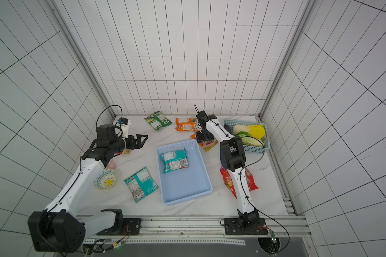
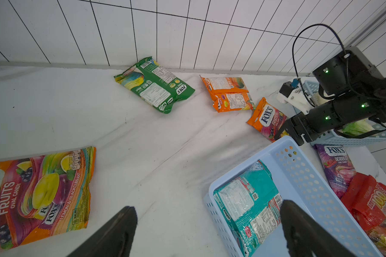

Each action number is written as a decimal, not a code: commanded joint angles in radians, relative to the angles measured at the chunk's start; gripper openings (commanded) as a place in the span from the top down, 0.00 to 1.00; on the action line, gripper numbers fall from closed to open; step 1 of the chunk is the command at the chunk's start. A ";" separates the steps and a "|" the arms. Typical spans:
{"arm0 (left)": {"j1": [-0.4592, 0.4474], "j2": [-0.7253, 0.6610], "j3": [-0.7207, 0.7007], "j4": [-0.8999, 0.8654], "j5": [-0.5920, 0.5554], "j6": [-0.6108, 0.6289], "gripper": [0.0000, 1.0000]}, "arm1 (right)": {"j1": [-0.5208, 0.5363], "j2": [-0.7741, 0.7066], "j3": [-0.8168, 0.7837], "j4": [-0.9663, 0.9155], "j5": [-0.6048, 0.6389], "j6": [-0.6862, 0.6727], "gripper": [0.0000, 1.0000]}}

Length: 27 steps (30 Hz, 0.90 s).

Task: Put the candies in the basket
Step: Pick up the candy at the center of the board.

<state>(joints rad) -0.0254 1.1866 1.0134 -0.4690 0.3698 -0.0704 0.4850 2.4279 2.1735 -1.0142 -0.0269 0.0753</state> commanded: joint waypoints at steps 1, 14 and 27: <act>-0.010 -0.017 0.030 0.003 -0.023 0.011 0.02 | 0.009 0.037 0.007 -0.026 0.010 -0.005 0.37; -0.016 -0.017 0.040 -0.003 -0.029 0.000 0.02 | -0.016 0.044 -0.024 -0.035 0.057 -0.014 0.72; -0.007 -0.017 0.026 0.008 -0.011 -0.007 0.02 | -0.036 -0.035 -0.037 -0.029 0.003 -0.012 1.00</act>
<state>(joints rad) -0.0372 1.1828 1.0245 -0.4747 0.3531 -0.0742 0.4580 2.4222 2.1616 -0.9928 -0.0132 0.0696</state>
